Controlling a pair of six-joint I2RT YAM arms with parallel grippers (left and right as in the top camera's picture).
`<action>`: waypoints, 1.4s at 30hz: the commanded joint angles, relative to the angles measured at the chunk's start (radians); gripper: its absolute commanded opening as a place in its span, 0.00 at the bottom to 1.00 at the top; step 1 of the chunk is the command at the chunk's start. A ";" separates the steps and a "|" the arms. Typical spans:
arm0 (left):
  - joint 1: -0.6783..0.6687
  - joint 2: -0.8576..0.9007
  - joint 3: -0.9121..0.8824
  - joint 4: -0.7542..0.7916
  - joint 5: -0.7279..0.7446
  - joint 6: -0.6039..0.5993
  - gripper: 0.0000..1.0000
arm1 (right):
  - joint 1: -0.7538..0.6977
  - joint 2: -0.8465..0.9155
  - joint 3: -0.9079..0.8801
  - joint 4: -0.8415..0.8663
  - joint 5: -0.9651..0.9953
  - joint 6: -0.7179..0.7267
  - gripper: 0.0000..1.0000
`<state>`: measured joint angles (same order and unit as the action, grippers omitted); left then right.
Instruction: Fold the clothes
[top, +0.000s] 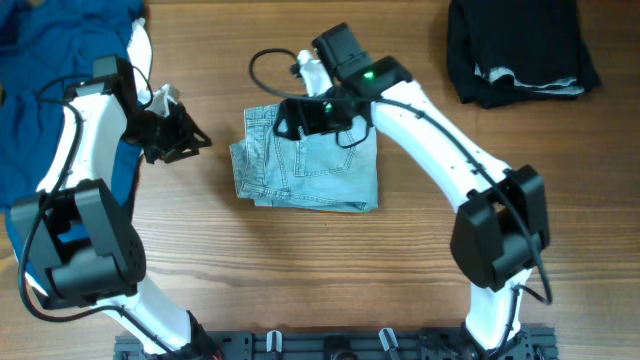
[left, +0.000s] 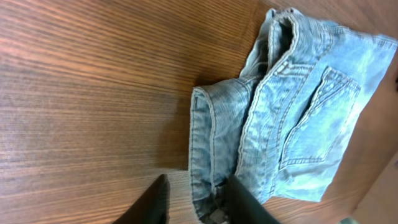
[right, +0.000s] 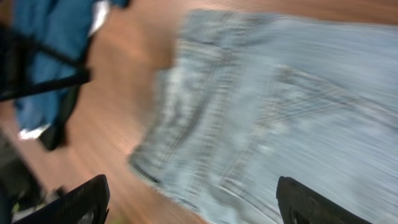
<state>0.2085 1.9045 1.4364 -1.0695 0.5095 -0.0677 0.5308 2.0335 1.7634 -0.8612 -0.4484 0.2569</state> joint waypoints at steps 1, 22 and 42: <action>-0.037 -0.023 0.010 0.018 -0.002 0.014 0.59 | -0.072 -0.049 0.026 -0.045 0.167 0.015 0.88; -0.336 0.110 -0.019 0.032 -0.294 -0.128 1.00 | -0.245 -0.048 0.026 -0.152 0.272 0.006 0.91; -0.079 0.035 0.037 0.026 -0.216 -0.209 1.00 | -0.112 -0.042 -0.500 -0.057 0.293 0.043 0.71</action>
<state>0.1291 1.9648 1.4574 -1.0477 0.2783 -0.2687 0.4797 1.9858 1.3170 -0.9157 -0.2874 0.2760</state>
